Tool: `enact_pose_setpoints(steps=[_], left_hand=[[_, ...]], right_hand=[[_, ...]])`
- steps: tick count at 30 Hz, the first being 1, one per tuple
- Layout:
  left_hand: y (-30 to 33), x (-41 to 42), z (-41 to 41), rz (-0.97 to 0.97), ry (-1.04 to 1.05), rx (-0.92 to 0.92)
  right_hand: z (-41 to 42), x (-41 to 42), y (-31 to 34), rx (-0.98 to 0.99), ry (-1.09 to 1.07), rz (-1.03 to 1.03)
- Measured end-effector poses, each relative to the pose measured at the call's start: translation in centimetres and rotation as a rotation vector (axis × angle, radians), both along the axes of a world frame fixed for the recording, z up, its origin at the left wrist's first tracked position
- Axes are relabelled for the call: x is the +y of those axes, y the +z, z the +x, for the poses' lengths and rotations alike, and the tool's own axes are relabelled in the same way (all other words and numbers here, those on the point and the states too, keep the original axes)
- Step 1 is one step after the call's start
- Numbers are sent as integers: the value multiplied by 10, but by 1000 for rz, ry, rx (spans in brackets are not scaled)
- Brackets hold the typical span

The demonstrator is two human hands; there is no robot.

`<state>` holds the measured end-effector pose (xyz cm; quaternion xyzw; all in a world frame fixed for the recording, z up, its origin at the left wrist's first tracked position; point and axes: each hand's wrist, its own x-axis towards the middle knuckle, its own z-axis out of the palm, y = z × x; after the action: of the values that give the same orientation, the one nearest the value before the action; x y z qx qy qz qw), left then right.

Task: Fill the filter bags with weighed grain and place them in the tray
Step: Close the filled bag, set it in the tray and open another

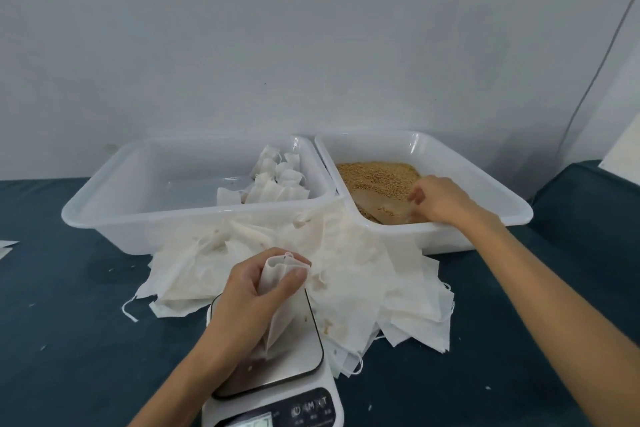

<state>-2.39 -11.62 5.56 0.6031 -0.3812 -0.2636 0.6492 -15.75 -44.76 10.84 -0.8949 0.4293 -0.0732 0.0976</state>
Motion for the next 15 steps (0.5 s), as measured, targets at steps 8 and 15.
enact_pose_setpoints(steps=[8,15], left_hand=[[3,-2,19,-58,95,16],[65,-25,86,-177,265,39]], right_hand=[[21,135,-26,-973,480,196],[25,148,-55,-927,582,286]])
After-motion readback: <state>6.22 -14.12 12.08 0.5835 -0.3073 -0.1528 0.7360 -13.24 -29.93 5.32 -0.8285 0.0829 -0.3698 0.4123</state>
